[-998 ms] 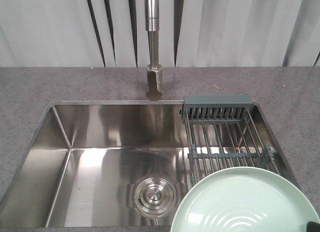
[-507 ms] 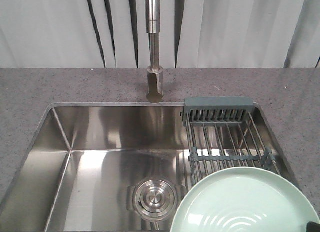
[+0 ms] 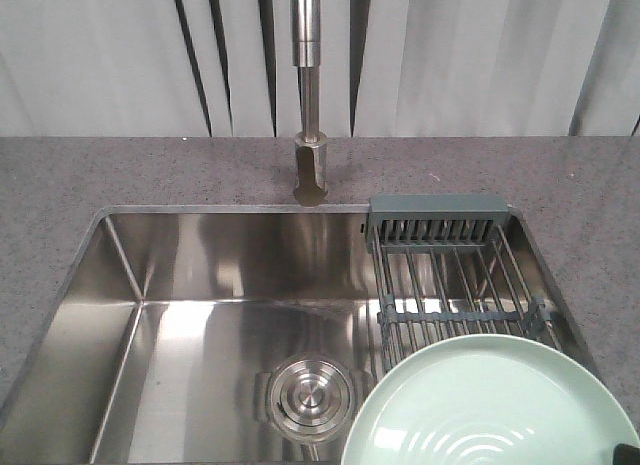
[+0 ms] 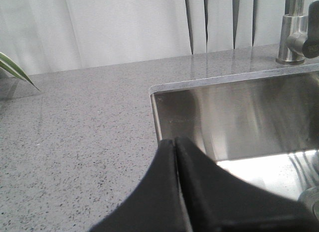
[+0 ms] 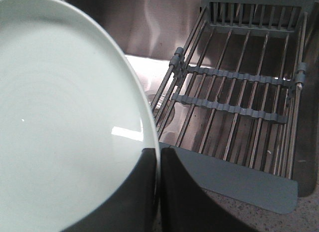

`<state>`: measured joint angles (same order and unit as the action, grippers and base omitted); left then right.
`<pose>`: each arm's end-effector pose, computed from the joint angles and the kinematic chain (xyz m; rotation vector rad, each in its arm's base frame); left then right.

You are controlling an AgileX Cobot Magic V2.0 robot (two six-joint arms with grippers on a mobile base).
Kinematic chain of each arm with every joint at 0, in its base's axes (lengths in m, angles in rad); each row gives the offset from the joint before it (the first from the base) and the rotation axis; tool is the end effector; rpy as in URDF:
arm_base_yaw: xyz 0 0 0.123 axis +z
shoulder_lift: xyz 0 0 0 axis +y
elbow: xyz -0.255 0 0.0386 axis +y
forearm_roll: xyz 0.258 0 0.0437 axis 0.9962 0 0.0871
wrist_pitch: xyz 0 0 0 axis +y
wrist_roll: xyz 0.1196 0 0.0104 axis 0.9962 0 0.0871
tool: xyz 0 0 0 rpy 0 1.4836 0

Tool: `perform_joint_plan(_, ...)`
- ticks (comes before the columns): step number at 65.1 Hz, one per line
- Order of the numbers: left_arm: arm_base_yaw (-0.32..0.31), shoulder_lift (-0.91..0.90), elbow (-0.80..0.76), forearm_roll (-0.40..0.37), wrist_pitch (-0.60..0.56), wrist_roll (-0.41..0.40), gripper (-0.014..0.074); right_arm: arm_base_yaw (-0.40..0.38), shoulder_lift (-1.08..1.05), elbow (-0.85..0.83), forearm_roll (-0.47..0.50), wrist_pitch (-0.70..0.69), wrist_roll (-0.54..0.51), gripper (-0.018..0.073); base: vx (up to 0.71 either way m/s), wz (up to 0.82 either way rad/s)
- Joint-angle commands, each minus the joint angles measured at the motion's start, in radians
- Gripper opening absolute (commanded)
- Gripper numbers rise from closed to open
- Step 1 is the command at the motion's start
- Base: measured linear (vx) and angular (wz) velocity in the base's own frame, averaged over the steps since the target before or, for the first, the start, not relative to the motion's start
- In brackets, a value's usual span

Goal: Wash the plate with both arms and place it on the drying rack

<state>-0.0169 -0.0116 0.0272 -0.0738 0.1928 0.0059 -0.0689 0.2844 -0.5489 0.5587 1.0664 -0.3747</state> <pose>0.1223 -0.0038 0.1838 -0.0314 1.6917 -0.0745 0.0924 0.0495 0.2775 -0.2780 2.1453 0.4461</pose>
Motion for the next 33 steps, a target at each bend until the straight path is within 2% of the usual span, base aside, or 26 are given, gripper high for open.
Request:
perform_joint_plan(1, 0.0, -0.014, -0.026, -0.003, -0.071, -0.006, -0.0006, -0.005, 0.011, -0.023, 0.029, -0.058, 0.001, -0.0004, 0.0, 0.0)
perform_joint_plan(33, 0.0, -0.014, -0.026, -0.017, -0.077, -0.006, -0.0006, -0.005, 0.011, -0.023, 0.029, -0.058, 0.001, -0.0004, 0.0, 0.0)
